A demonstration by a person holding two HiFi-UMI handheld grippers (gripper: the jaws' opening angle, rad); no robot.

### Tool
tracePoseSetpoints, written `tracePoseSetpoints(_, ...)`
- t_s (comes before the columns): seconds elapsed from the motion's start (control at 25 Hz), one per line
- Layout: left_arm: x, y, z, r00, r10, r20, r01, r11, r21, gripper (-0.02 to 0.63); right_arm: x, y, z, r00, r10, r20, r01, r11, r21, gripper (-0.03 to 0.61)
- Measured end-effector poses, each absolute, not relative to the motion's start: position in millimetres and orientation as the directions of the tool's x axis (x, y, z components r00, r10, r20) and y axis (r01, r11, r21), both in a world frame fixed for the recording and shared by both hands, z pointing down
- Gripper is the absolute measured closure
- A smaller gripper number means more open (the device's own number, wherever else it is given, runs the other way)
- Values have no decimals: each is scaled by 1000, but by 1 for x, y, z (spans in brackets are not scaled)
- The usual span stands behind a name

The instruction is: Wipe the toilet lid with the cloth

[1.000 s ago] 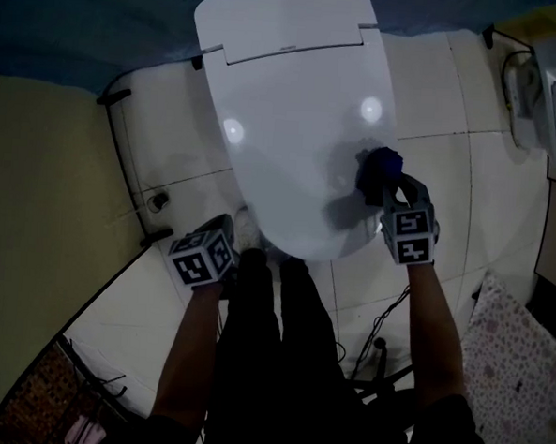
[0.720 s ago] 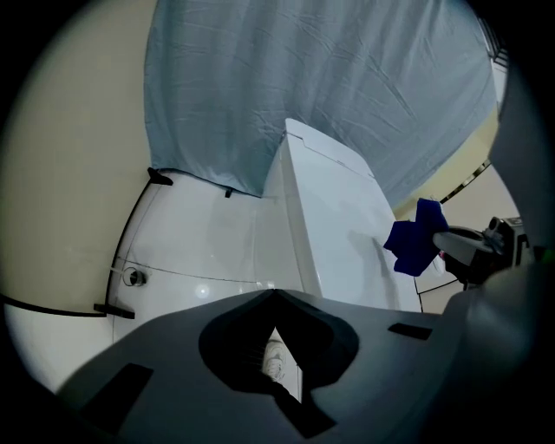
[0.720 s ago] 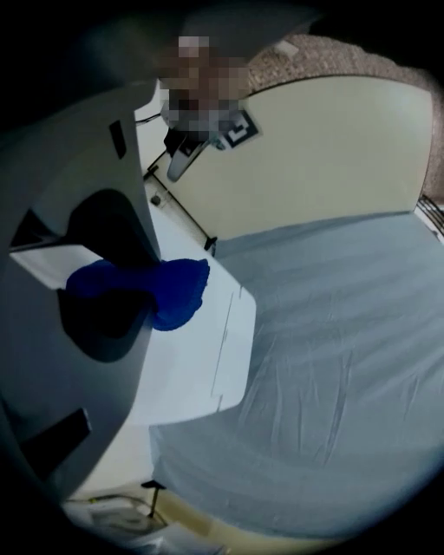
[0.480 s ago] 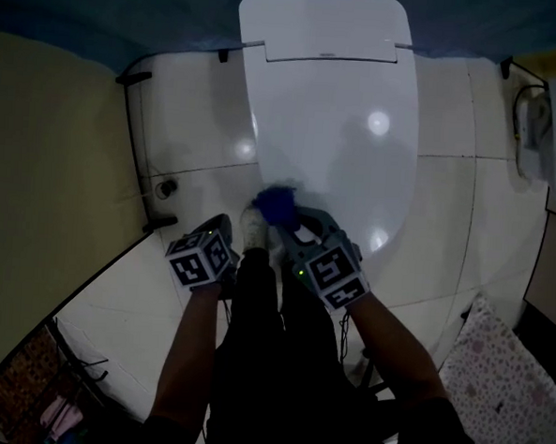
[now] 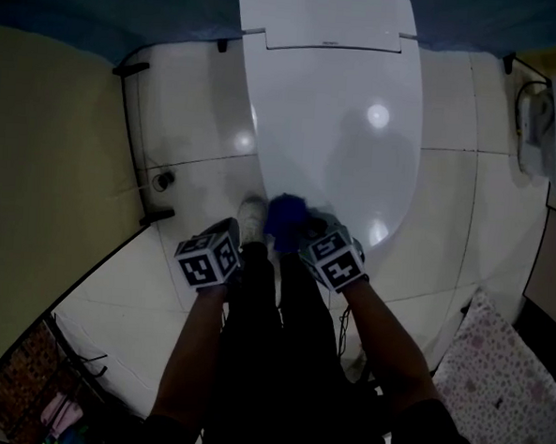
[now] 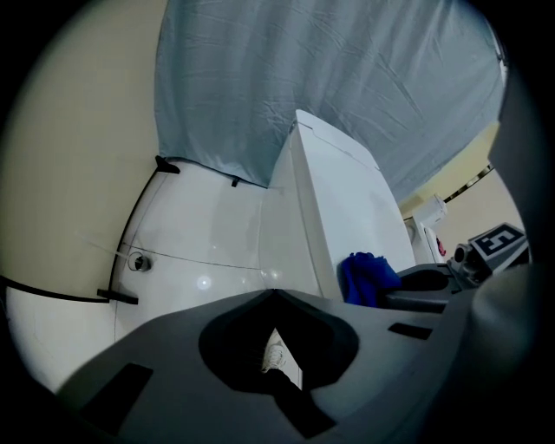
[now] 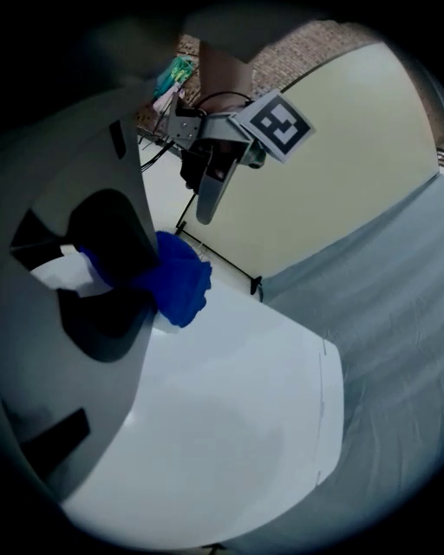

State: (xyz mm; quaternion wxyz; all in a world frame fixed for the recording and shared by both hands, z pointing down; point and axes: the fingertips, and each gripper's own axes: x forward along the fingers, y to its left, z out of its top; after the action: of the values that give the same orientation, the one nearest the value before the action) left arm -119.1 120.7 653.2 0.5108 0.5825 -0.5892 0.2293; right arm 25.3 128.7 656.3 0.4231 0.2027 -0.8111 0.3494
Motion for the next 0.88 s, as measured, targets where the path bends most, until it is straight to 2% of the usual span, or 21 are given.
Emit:
tracePoseSetpoints(0.4,-57,95,649,282,-430,858,-938,64,341,623,108,122,668,-481,-102,871,-674,679,-292,515)
tracePoseSetpoints(0.6,-35,87,649,302,-419,856,-940,18,340,623,150,119,668,-462,-101,881,-686,671,-282,515)
tracePoseSetpoints(0.88,-18,84,654,311,-397,864,-943,-16,332,621,217,104,667,-403,-165,900,-742,634,-217,514)
